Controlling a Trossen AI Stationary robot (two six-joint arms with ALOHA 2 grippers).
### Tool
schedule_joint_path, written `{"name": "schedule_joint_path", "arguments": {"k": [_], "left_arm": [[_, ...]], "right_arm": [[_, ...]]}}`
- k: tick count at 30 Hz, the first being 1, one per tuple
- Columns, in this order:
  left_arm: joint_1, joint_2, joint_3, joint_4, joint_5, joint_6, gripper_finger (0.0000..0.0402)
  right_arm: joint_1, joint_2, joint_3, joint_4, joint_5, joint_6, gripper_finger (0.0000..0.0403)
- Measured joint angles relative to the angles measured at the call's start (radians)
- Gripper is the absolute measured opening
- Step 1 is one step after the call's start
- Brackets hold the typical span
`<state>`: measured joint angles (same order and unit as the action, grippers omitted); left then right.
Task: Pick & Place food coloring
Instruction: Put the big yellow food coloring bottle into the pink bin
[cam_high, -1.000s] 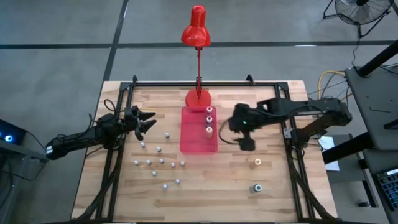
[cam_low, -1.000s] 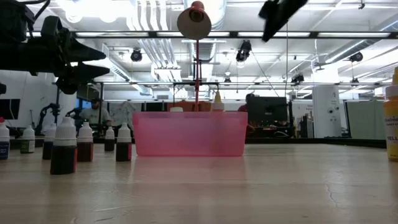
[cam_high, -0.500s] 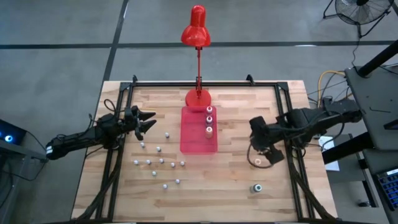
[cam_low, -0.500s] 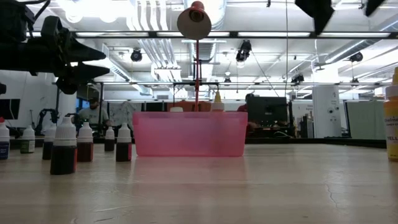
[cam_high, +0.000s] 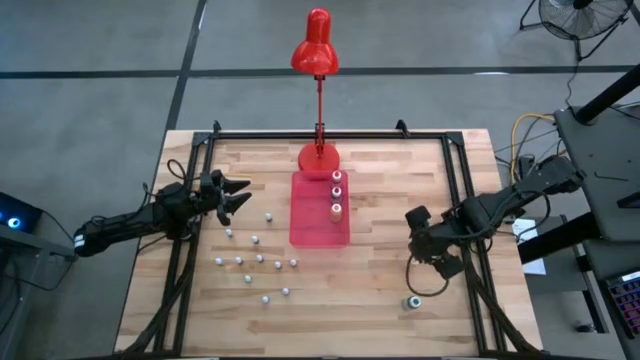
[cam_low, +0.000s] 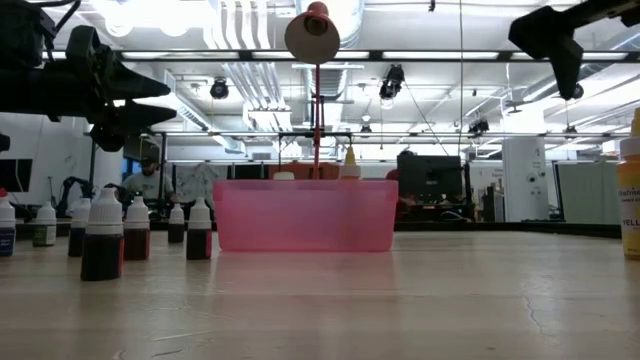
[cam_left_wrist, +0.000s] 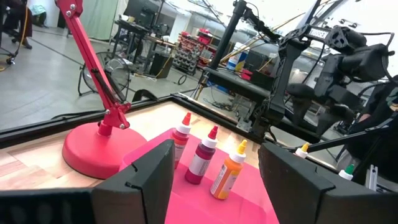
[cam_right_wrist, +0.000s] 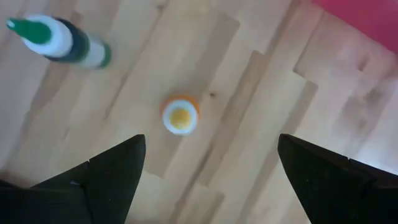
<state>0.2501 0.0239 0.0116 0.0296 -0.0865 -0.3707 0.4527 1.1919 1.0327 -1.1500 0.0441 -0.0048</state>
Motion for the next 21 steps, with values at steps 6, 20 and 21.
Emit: {"name": "schedule_joint_path", "arguments": {"k": [6,20,21], "left_arm": [[0.0,0.0,0.0,0.0,0.0,0.0,0.0204],[0.0,0.0,0.0,0.0,0.0,0.0,0.0204],[0.0,0.0,0.0,0.0,0.0,0.0,0.0204]], "right_arm": [[0.044,0.002,-0.078,0.074,0.0,0.006,0.0359],[0.054,0.002,-0.226,0.27,-0.026,0.057,0.0359],[0.054,0.002,-0.233,0.281,-0.026,0.055,0.0359]]}}
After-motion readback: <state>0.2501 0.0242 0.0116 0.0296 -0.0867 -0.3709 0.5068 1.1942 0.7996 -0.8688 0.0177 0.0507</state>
